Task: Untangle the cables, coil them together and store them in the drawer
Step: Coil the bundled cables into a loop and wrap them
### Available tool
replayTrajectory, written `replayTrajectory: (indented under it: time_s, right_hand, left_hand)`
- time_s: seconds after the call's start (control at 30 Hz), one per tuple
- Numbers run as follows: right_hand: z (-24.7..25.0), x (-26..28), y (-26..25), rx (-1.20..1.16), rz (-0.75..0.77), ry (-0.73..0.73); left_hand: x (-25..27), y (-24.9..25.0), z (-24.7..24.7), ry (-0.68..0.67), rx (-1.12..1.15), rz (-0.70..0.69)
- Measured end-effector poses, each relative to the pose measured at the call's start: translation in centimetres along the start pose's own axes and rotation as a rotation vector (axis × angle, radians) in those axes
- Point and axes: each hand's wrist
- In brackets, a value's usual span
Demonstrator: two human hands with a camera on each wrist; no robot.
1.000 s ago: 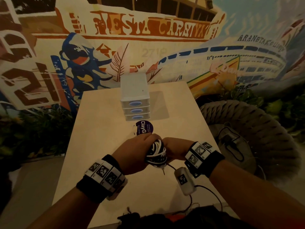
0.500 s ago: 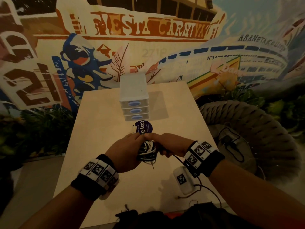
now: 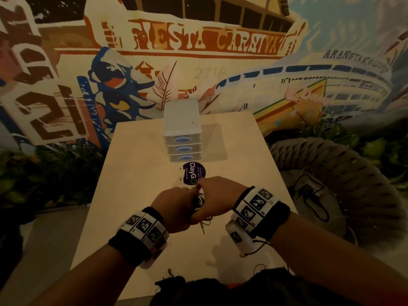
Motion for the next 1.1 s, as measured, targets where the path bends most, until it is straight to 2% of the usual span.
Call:
replayTrajectory:
  time_s: [0.13, 0.27, 0.4, 0.6, 0.8, 0.87, 0.97, 1.1]
  right_hand:
    - [-0.9, -0.6, -0.7, 0.115, -0.036, -0.125]
    - [-2.6, -1.1, -0.9, 0.051, -0.051, -0.115]
    - [-3.1, -1.4, -0.9, 0.065, -0.057, -0.090]
    - [-2.0, -1.6, 0.3, -0.007, -0.075, -0.181]
    - [-1.2, -1.3, 1.0, -0.080, -0.026, -0.224]
    - [-1.2, -1.3, 0.7, -0.064, -0.006, -0.211]
    - [-1.7, -1.5, 0.3, 0.009, -0.037, -0.102]
    - [-1.9, -1.6, 0.3, 0.011, -0.053, -0.014]
  left_hand:
    - [-0.2, 0.9, -0.4, -0.127, -0.020, -0.022]
    - [0.2, 0.6, -0.7, -0.174, -0.003, 0.007]
    - [0.7, 0.3, -0.8, -0.102, 0.031, 0.042]
    - [0.8, 0.4, -0.6, 0.032, 0.097, 0.095]
    - [0.7, 0.7, -0.1, 0.016, 0.095, 0.090]
    - [0.5, 0.5, 0.2, 0.035, 0.097, 0.105]
    - [0.3, -0.1, 0.4, 0.052, 0.102, 0.105]
    - [0.1, -1.2, 0.5, 0.072, 0.214, 0.070]
Point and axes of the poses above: each hand's wrist, its own x-axis away from the middle knuckle, its own z-axis out of the back of the hand, y = z × x, and after that the axes turned 2 degrees about x, right-handed
